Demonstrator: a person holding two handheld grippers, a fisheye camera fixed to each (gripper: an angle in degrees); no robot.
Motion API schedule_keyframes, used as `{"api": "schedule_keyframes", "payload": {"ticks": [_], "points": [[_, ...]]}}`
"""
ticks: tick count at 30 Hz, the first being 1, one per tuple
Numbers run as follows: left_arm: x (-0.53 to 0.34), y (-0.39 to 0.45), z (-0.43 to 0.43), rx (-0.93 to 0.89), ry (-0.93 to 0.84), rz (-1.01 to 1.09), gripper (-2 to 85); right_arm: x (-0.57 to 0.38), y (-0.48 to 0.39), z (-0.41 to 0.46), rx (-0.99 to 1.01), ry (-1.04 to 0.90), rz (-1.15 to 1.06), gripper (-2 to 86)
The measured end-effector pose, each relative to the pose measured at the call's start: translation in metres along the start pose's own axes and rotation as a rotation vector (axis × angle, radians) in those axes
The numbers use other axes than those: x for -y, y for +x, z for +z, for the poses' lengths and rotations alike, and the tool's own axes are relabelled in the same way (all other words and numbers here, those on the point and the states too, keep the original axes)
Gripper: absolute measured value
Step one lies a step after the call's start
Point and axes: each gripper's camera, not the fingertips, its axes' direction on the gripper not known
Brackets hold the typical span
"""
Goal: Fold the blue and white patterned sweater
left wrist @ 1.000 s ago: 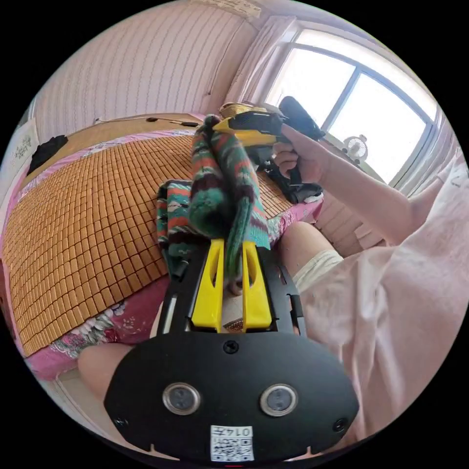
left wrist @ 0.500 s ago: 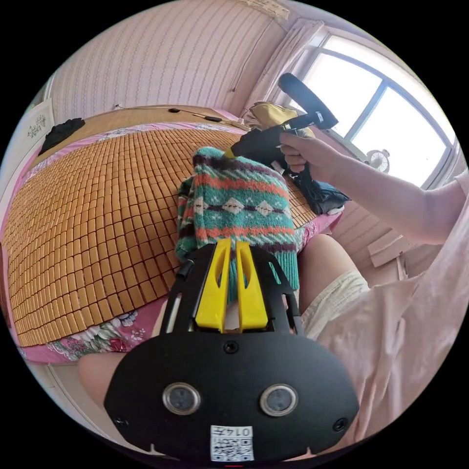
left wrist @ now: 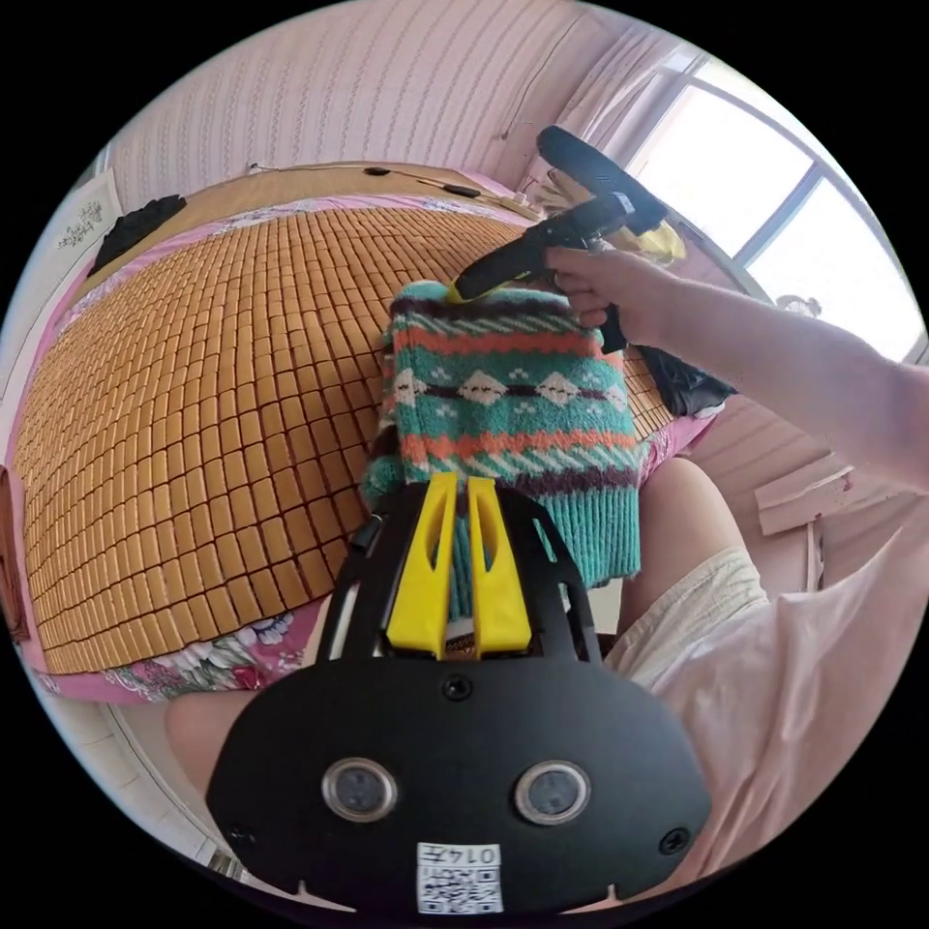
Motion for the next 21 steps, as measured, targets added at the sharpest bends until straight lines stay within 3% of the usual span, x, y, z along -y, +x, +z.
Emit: {"api": "schedule_keyframes", "payload": {"ticks": [4, 7, 11, 17, 21], "points": [[-0.001, -0.021, -0.031, -0.015, 0.065, -0.054, 16.1, -0.077, -0.007, -0.052, 0.004, 0.226, 0.084, 4.5], [0.006, -0.045, -0.028, -0.026, 0.021, -0.083, 20.6, -0.141, 0.003, -0.060, -0.024, 0.294, 0.220, 14.3], [0.028, -0.068, -0.014, -0.061, -0.022, -0.062, 23.8, -0.192, 0.026, -0.025, -0.028, 0.181, 0.389, 22.3], [0.055, -0.096, 0.002, -0.168, -0.156, -0.032, 21.8, -0.198, 0.052, 0.024, 0.233, 0.242, 0.523, 20.8], [0.049, -0.115, -0.010, -0.258, -0.132, -0.075, 19.5, -0.190, 0.055, 0.049, 0.332, 0.260, 0.545, 18.4]]}}
